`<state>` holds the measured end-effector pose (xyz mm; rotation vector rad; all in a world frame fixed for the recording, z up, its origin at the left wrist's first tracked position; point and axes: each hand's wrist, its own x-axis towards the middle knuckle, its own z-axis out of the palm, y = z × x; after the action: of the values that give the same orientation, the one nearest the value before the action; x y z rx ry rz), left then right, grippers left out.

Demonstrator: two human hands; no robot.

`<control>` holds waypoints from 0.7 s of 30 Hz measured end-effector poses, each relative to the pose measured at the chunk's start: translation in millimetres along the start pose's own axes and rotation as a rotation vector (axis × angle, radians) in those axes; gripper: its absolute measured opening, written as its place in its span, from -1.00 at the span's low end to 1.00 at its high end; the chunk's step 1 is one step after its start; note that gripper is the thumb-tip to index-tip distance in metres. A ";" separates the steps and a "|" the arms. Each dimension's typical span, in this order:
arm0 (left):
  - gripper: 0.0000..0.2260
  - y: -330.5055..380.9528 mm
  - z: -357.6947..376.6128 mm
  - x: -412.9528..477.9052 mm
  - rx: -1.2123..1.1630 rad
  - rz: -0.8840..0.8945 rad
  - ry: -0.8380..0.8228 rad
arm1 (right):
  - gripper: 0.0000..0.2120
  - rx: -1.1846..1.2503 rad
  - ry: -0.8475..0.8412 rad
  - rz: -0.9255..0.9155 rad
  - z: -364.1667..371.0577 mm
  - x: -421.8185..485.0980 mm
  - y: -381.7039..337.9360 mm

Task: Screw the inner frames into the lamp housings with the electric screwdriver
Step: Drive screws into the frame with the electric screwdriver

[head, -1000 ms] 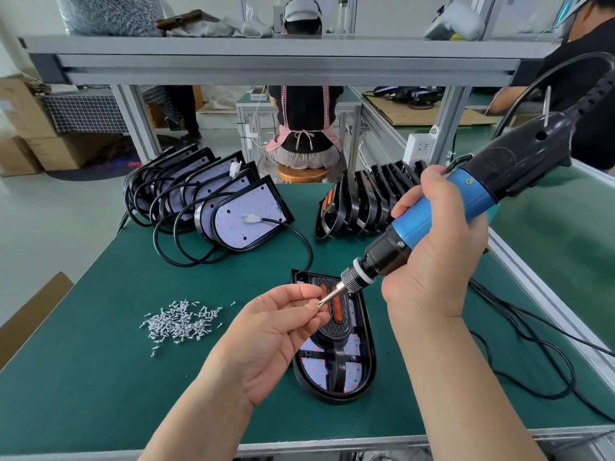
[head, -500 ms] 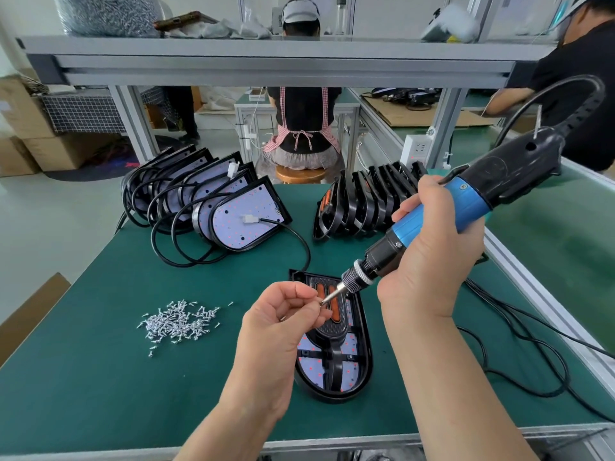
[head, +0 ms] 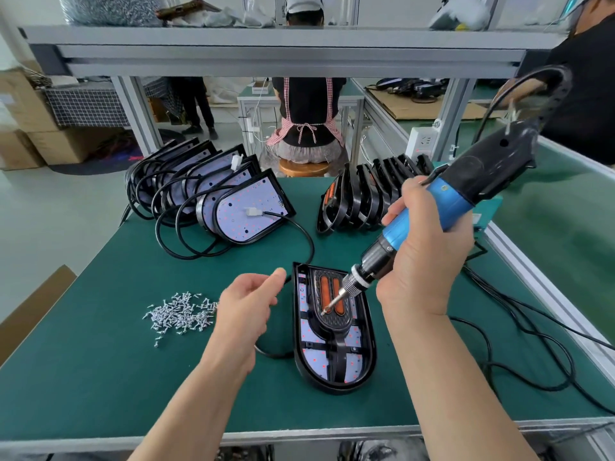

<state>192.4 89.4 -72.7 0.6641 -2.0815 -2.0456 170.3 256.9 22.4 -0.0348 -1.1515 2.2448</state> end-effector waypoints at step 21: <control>-0.42 -27.5 28.4 10.3 0.201 -0.131 -0.284 | -0.86 -0.137 -0.092 0.075 -5.6 -25.6 42.9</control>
<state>177.5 111.8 -103.4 0.5806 -2.4904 -2.1256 171.1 228.7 -19.3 -0.0304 -1.3725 2.2490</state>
